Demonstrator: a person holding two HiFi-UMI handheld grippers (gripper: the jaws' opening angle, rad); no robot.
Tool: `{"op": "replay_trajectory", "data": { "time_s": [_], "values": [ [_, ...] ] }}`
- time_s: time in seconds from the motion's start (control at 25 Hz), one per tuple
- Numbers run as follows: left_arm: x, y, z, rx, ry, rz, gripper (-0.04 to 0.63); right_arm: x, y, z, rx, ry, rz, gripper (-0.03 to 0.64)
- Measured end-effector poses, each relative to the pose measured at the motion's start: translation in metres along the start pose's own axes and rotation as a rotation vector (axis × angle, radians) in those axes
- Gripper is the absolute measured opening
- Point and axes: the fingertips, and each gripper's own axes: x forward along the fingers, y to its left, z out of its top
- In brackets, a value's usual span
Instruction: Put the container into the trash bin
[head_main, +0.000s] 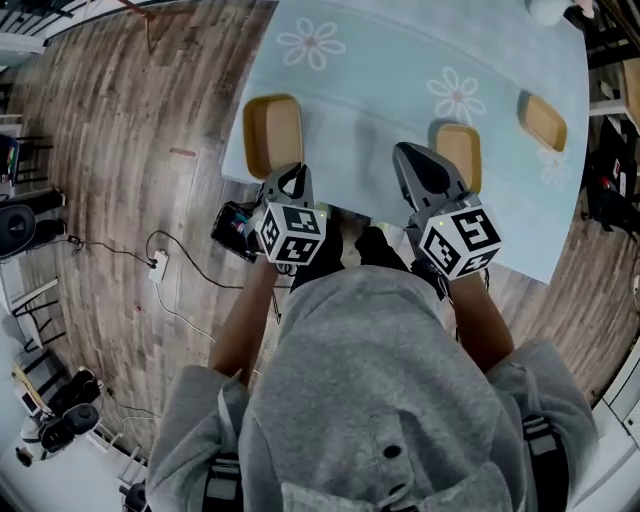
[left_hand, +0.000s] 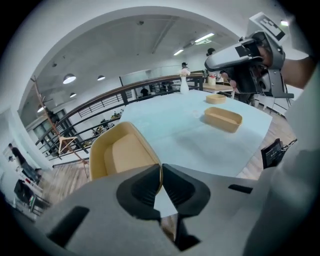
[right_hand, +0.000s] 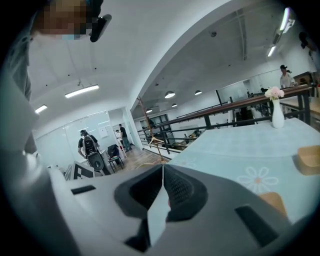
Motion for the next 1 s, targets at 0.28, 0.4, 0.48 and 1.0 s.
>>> {"op": "replay_trajectory", "data": {
  "time_s": [0.28, 0.4, 0.48, 1.0],
  "values": [
    [-0.046, 0.067, -0.074, -0.196, 0.056, 0.151, 0.032, 0.065, 0.078, -0.005, -0.039, 0.078, 0.193, 0.029],
    [-0.068, 0.087, -0.119, -0.304, 0.093, 0.216, 0.032, 0.099, 0.123, -0.016, -0.078, 0.137, 0.297, 0.029],
    [-0.083, 0.1, -0.152, -0.367, 0.119, 0.257, 0.032, 0.12, 0.154, -0.025, -0.102, 0.17, 0.363, 0.029],
    [-0.121, 0.109, -0.317, -0.695, 0.251, 0.353, 0.032, 0.191, 0.278, -0.092, -0.208, 0.363, 0.609, 0.029]
  ]
}}
